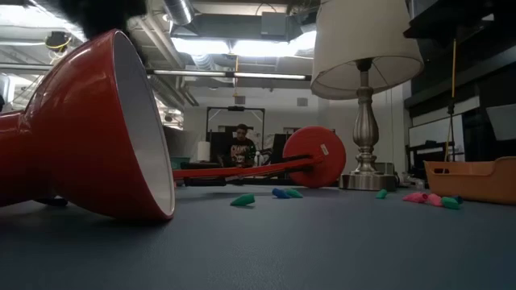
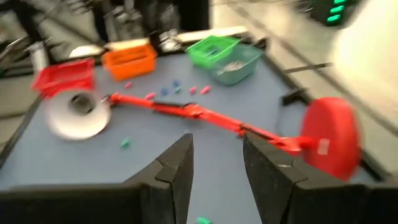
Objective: Sort crayons
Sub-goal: Return to Home Position
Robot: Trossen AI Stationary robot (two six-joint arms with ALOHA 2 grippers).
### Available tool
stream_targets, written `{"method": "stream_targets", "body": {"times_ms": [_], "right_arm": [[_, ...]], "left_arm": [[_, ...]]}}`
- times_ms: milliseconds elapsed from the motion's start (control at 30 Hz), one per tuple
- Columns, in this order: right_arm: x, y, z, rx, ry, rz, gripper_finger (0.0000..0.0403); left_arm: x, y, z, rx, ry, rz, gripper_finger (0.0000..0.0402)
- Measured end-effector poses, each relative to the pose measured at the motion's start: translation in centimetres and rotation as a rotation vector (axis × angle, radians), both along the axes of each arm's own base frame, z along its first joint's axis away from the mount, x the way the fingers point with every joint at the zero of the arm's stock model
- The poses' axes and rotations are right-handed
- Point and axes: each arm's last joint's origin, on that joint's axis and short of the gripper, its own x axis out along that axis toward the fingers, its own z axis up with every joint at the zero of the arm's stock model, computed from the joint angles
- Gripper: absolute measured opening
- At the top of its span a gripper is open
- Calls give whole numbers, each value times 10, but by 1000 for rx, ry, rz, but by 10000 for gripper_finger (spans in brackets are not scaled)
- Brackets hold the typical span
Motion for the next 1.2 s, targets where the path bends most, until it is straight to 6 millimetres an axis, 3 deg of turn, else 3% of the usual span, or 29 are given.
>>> {"method": "stream_targets", "body": {"times_ms": [133, 267, 533, 667, 767, 933, 1067, 1200], "right_arm": [[-6, -3, 2, 1, -29, -143, 138], [-10, -1, 3, 6, -49, -110, 138], [-25, 5, 7, 50, -120, 18, 135], [-33, 7, 7, 68, -145, 28, 108], [-38, 8, 7, 67, -154, 30, 73], [-39, 8, 9, 54, -181, 28, 11], [-31, 7, 4, 40, -222, 38, 13], [-21, 6, -13, 31, -236, 88, 13]], "left_arm": [[10, 7, 16, 109, -188, -16, 38], [8, 13, 30, 198, -308, -13, 8], [-28, 14, 50, 321, -433, 5, 1], [-49, 9, 50, 323, -444, 6, 0], [-56, 7, 36, 314, -462, 12, 0], [-51, 7, -9, 270, -552, 1, 0], [-42, 8, -38, 259, -636, -13, 0], [-39, 9, -54, 267, -680, -20, 0]]}}
